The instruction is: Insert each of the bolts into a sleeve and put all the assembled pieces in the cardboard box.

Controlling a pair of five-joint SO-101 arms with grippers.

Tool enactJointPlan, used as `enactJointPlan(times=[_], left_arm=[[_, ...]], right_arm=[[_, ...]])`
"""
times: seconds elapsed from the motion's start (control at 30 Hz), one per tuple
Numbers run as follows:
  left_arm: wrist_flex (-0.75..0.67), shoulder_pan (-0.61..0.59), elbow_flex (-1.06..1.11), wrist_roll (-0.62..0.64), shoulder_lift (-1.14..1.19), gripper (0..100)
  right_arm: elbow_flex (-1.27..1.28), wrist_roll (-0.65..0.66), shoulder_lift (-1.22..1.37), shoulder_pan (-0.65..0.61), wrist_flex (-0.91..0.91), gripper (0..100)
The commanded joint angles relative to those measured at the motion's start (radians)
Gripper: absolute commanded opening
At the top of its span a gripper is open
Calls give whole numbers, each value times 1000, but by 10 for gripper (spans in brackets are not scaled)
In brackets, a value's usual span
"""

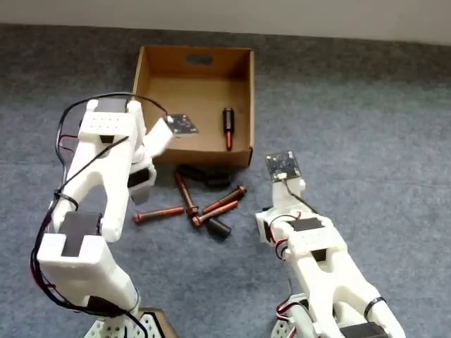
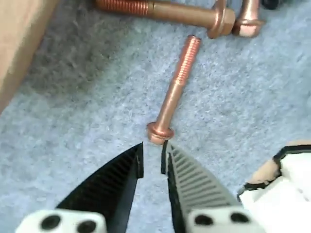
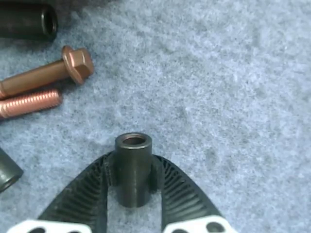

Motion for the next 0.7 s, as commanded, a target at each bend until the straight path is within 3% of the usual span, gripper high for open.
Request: enactJointPlan(times=[0.0,0.13,0.27,0.5,0.67], left_arm=[[-11,48,36,302,-7,86],[-81,77,125,540,-8,111],[-117,116,186,563,-71,112],[-276,120,507,603,-515,147],[-381,117,647,862,-679,191]], right_arm=[[-2,14,-25,-7,-16,5],[-2,14,-25,-7,-16,5],[-2,14,-25,-7,-16,5],[-4,15,-25,-7,-16,5],[-4,15,-25,-7,-16,5]])
